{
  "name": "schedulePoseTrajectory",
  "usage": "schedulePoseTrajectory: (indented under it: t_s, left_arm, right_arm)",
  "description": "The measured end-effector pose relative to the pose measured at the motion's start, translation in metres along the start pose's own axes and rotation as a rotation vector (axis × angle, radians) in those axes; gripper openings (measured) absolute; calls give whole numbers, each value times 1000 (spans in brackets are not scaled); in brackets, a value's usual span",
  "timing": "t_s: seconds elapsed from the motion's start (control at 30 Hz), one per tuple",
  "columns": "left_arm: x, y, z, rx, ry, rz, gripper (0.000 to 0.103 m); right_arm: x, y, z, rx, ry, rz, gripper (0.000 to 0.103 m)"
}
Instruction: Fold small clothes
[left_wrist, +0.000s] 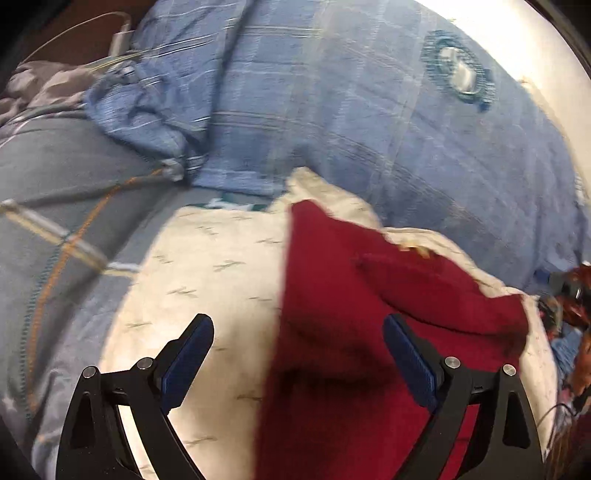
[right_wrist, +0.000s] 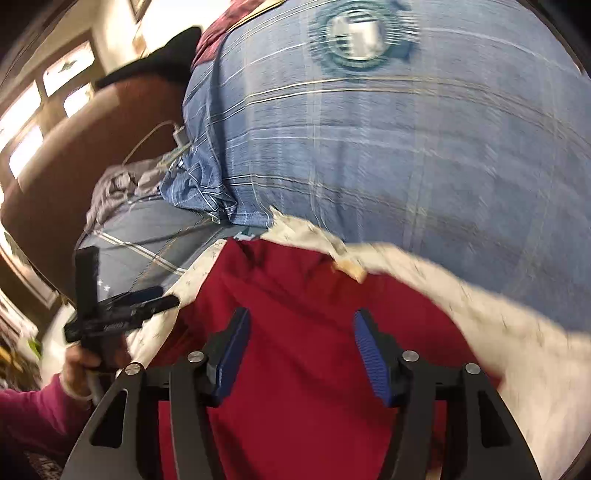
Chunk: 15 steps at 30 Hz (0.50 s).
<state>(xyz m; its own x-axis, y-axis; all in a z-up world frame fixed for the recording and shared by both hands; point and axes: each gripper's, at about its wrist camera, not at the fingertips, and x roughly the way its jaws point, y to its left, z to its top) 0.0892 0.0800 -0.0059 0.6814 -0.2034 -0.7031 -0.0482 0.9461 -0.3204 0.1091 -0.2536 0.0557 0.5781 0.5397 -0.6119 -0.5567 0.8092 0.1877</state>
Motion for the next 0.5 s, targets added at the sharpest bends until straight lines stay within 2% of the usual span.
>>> schedulePoseTrajectory:
  t_s: [0.07,0.17,0.3,0.4,0.47,0.5]
  left_arm:
    - [3,-9,2,31,1,-23,93]
    - [8,-26,8,144,2,-40,93]
    - [32,-50,22,333,5,26,93]
    - [54,-64,29,430,41,15,93]
    - [70,-74,30,505,75,35,86]
    - [85,-82,31,557,111,69,68]
  right_arm:
    - [-12,-7,-23,24,23,-13,60]
    - [-23,-16,-50,35,37,-41,60]
    - [-38,-37,-75,124,22,-5,60]
    - [-40,-53,-90,206,8,16,61]
    - [-40,-63,-100,259,8,30,62]
    - [-40,-67,-103,275,6,32,62]
